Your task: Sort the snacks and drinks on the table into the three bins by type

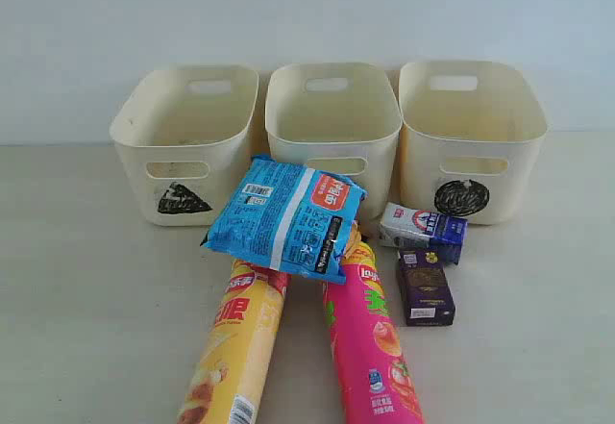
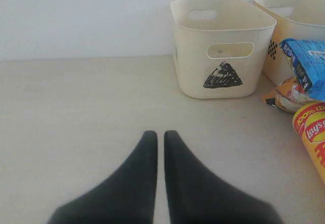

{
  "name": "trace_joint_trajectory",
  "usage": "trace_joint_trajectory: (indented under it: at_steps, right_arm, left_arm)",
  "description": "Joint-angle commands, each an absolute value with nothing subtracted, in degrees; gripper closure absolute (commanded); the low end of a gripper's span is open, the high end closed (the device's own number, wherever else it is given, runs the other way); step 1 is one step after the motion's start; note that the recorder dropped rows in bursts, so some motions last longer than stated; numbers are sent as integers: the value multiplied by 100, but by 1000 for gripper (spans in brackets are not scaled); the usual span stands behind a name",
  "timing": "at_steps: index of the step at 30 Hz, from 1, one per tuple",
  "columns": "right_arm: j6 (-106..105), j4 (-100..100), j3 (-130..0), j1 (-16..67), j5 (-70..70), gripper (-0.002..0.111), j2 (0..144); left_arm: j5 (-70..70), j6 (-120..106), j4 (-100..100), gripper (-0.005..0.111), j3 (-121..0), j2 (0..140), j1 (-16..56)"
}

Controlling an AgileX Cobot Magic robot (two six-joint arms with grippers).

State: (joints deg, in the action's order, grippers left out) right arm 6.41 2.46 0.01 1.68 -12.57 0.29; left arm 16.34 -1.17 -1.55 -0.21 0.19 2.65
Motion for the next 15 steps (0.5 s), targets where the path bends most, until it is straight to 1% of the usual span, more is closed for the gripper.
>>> trace_joint_trajectory:
  at_steps: [1, 4, 15]
  right_arm:
    - [691, 260, -201, 178, -1409, 108, 0]
    - [691, 260, -476, 178, -1396, 108, 380]
    - [524, 107, -1851, 178, -1184, 108, 2500]
  left_arm:
    - [1617, -85, -155, 103, 0, 0, 245]
    - [1617, -85, -155, 103, 0, 0, 245]
    - [1588, -85, -155, 103, 0, 0, 245]
